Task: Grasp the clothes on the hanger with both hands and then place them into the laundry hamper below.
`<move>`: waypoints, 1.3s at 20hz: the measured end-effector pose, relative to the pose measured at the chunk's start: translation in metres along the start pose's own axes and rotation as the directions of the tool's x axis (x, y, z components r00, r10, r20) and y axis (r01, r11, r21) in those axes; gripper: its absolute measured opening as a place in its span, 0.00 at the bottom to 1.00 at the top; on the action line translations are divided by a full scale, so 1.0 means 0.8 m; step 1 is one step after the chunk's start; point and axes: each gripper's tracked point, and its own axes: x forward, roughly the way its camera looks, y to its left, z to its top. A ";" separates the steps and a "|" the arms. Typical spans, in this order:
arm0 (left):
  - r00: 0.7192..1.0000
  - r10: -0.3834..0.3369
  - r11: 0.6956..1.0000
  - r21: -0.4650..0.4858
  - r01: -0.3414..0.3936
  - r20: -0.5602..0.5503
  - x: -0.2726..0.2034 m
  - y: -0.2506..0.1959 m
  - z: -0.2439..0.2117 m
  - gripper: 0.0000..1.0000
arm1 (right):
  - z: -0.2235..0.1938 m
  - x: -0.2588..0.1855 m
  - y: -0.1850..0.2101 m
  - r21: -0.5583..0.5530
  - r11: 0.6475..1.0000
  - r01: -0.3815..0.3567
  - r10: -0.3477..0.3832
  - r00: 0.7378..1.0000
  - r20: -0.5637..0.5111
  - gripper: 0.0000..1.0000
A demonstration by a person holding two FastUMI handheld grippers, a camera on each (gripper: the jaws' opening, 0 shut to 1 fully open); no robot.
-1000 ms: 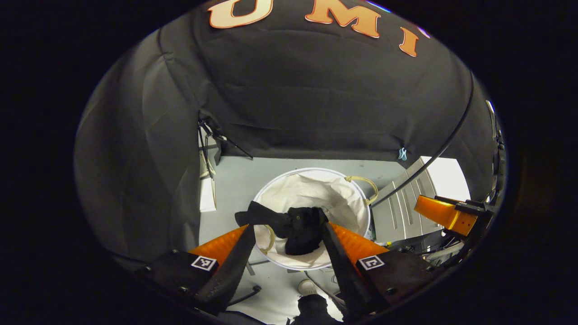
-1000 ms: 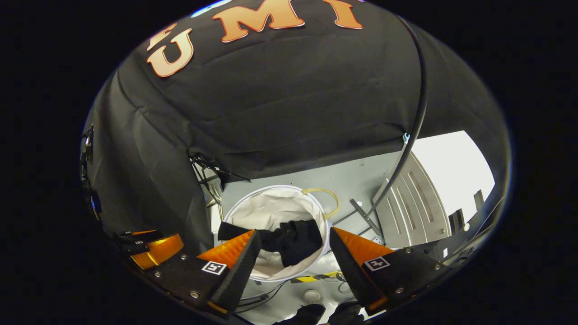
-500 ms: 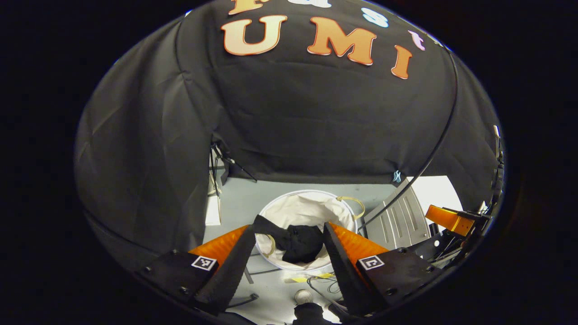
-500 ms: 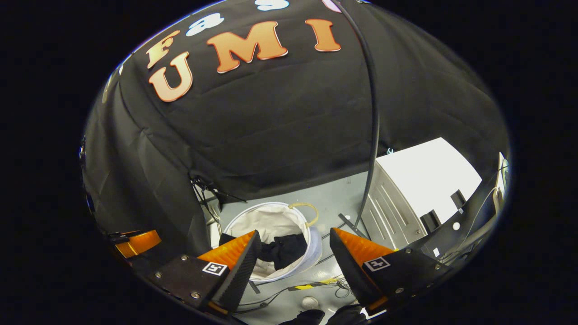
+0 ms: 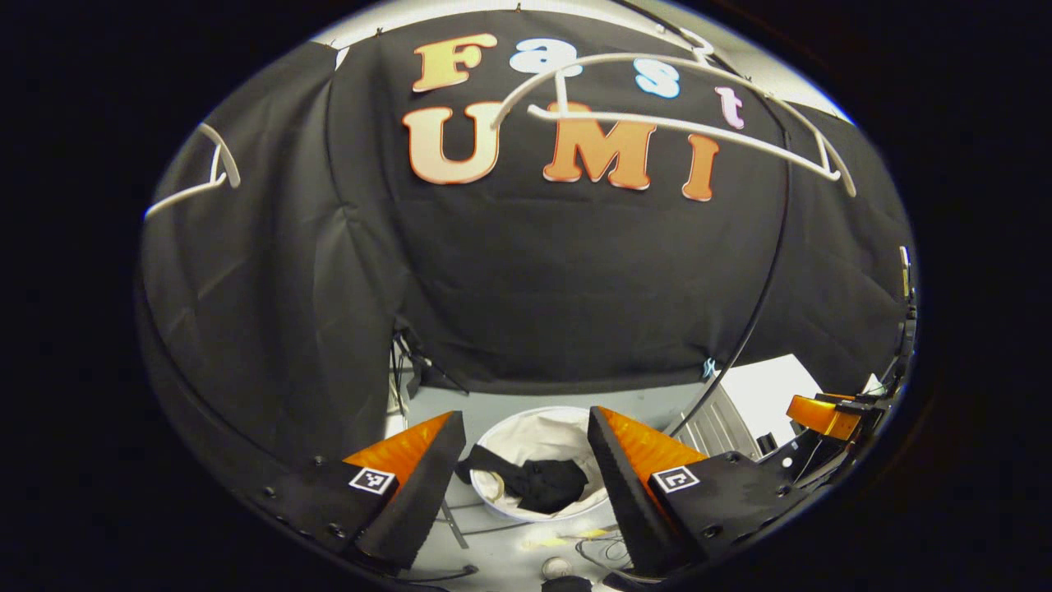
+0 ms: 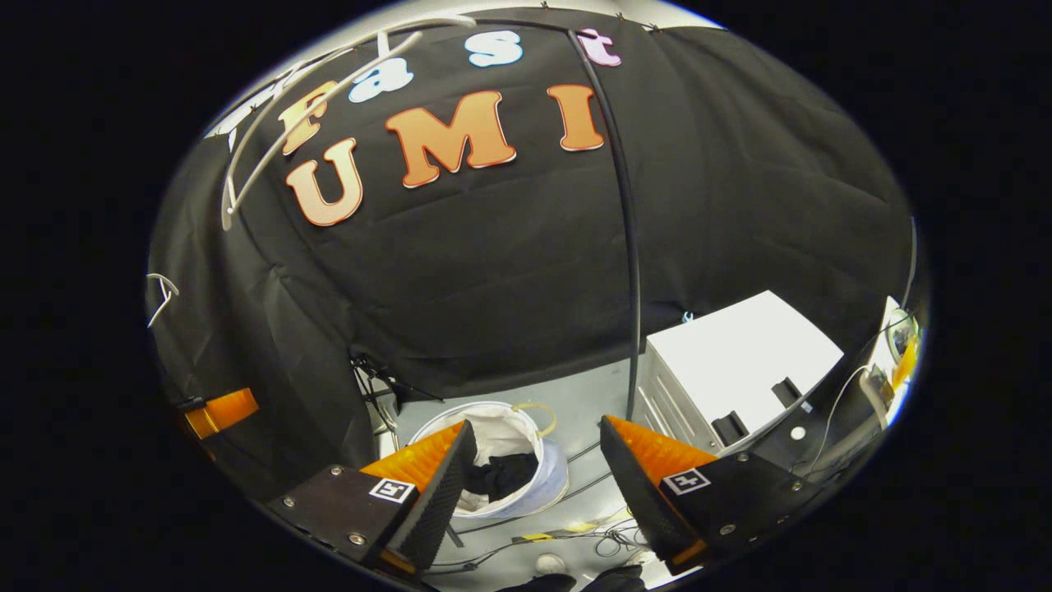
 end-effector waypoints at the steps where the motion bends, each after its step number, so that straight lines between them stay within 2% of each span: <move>1: 1.000 -0.007 1.000 0.000 0.007 0.026 -0.011 -0.002 0.014 0.98 | 0.015 -0.016 0.002 -0.003 1.000 -0.002 0.002 1.000 0.024 0.94; 5: 0.990 -0.026 1.000 0.007 0.026 0.136 -0.053 -0.017 0.072 0.98 | 0.071 -0.068 0.002 -0.023 1.000 -0.009 0.012 0.991 0.131 0.94; 7: 0.979 -0.037 0.999 0.018 0.034 0.199 -0.068 -0.021 0.103 0.95 | 0.102 -0.088 0.010 -0.017 1.000 -0.023 0.025 0.981 0.191 0.94; 10: 0.964 -0.033 0.999 0.015 0.030 0.262 -0.087 -0.019 0.142 0.97 | 0.148 -0.120 0.009 -0.038 0.999 -0.017 0.027 0.962 0.273 0.94; 12: 0.951 -0.031 1.000 0.005 0.031 0.307 -0.096 -0.021 0.167 0.99 | 0.176 -0.140 0.014 -0.039 0.999 -0.029 0.040 0.946 0.323 0.94; 14: 0.937 -0.031 1.000 0.012 0.028 0.349 -0.112 -0.014 0.197 0.94 | 0.206 -0.163 0.018 -0.043 0.998 -0.037 0.050 0.925 0.376 0.94; 17: 0.914 -0.021 1.000 0.004 0.021 0.405 -0.129 -0.015 0.220 0.94 | 0.243 -0.187 0.020 -0.088 0.996 -0.018 0.055 0.894 0.444 0.94; 18: 0.905 -0.016 1.000 -0.001 0.018 0.424 -0.134 -0.015 0.230 0.97 | 0.256 -0.196 0.024 -0.098 0.995 -0.018 0.061 0.884 0.464 0.94; 19: 0.897 -0.009 1.000 -0.005 0.012 0.443 -0.138 -0.011 0.242 1.00 | 0.265 -0.202 0.027 -0.104 0.994 -0.023 0.070 0.874 0.481 0.82; 21: 0.880 0.008 1.000 -0.010 -0.003 0.474 -0.147 -0.005 0.259 0.97 | 0.274 -0.212 0.028 -0.112 0.993 -0.029 0.082 0.857 0.508 1.00; 24: 0.860 0.032 0.999 -0.033 -0.017 0.509 -0.161 0.006 0.273 0.94 | 0.288 -0.225 0.024 -0.131 0.991 -0.017 0.086 0.837 0.540 1.00; 25: 0.856 0.038 0.999 -0.042 -0.019 0.516 -0.164 0.008 0.274 0.94 | 0.290 -0.225 0.024 -0.135 0.991 -0.021 0.092 0.834 0.543 0.93; 26: 0.854 0.046 0.998 -0.051 -0.022 0.518 -0.166 0.011 0.276 0.94 | 0.291 -0.227 0.027 -0.132 0.991 -0.029 0.097 0.832 0.547 0.93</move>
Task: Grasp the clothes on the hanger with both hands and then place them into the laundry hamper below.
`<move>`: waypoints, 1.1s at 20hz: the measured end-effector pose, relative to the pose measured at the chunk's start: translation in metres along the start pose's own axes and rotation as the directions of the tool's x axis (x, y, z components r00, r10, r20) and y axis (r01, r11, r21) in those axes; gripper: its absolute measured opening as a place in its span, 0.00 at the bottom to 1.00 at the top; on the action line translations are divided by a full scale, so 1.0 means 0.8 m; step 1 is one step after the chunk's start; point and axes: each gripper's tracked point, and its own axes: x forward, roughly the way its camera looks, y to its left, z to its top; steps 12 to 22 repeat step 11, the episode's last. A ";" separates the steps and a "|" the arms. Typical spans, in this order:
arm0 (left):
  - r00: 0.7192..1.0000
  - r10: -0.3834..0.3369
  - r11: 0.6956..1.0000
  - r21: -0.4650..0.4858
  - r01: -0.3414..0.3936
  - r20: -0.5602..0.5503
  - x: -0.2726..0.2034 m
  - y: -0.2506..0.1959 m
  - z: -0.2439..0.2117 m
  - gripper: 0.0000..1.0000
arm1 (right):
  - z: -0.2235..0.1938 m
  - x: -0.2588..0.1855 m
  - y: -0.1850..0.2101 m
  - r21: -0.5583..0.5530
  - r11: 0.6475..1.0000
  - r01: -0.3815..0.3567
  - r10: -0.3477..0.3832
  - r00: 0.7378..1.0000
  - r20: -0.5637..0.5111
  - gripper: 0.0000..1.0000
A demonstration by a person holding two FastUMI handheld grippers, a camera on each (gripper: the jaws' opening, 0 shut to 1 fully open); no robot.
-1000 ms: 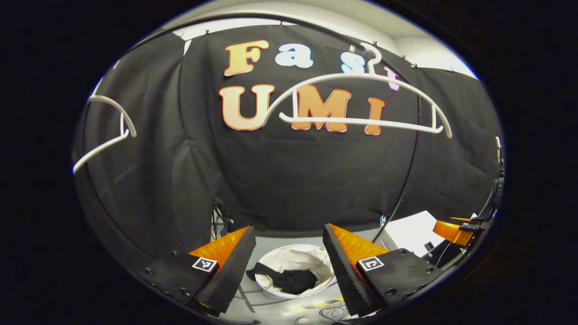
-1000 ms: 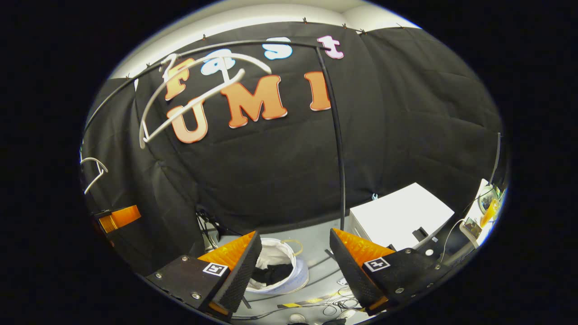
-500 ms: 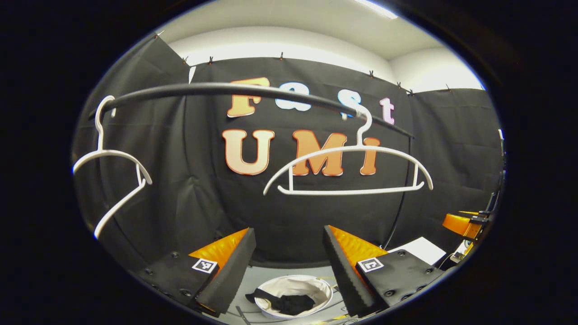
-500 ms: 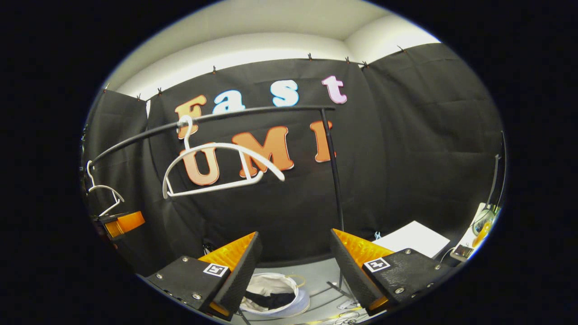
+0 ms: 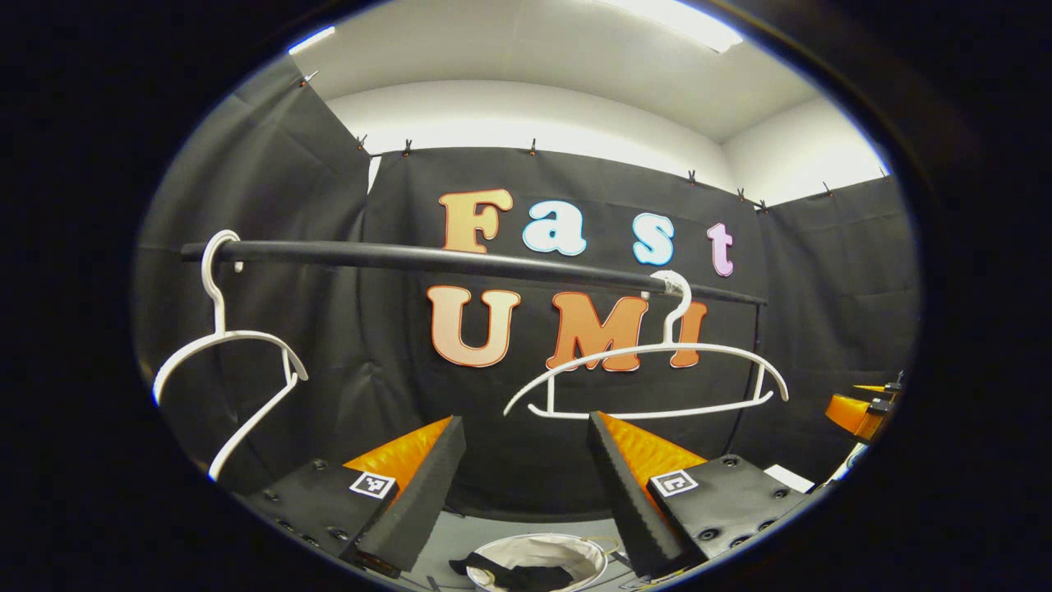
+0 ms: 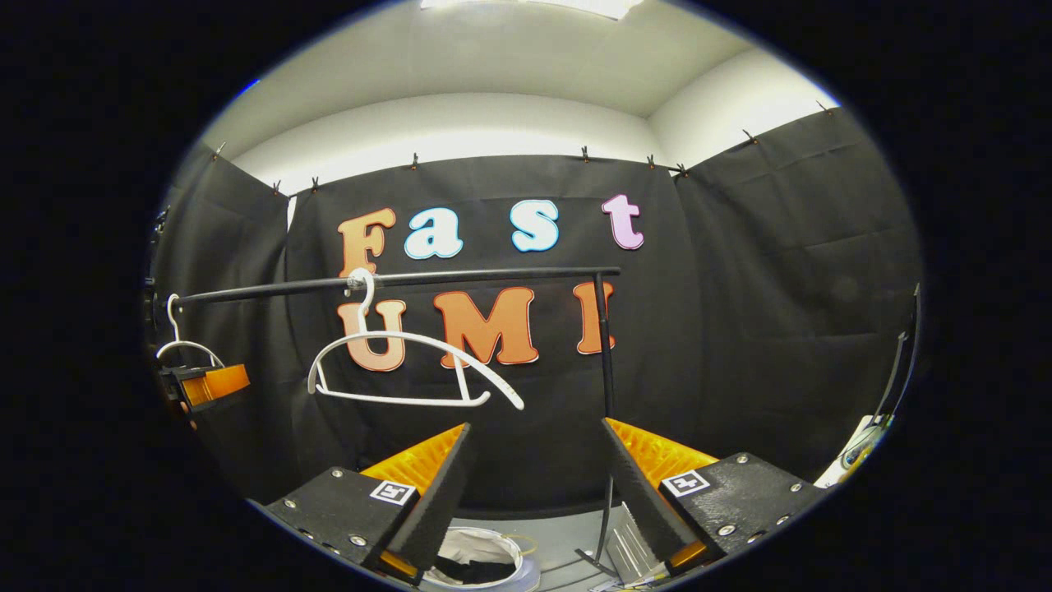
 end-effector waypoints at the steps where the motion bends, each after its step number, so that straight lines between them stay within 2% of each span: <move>1: 1.000 0.007 1.000 -0.005 -0.007 0.007 -0.001 0.002 0.003 0.94 | 0.001 0.000 0.001 0.012 1.000 -0.006 0.005 1.000 0.006 0.93; 7: 1.000 0.013 1.000 -0.007 -0.013 0.028 0.005 0.003 0.010 0.94 | -0.001 0.004 0.003 0.026 1.000 -0.018 0.017 1.000 0.008 0.93; 8: 1.000 0.013 1.000 -0.007 -0.013 0.027 0.007 0.003 0.009 0.97 | -0.001 0.004 0.002 0.028 0.999 -0.021 0.020 1.000 0.005 0.93; 22: 1.000 0.014 1.000 -0.005 -0.014 0.019 0.012 0.004 0.003 0.97 | 0.001 0.005 0.002 0.032 0.999 -0.022 0.022 1.000 0.009 0.93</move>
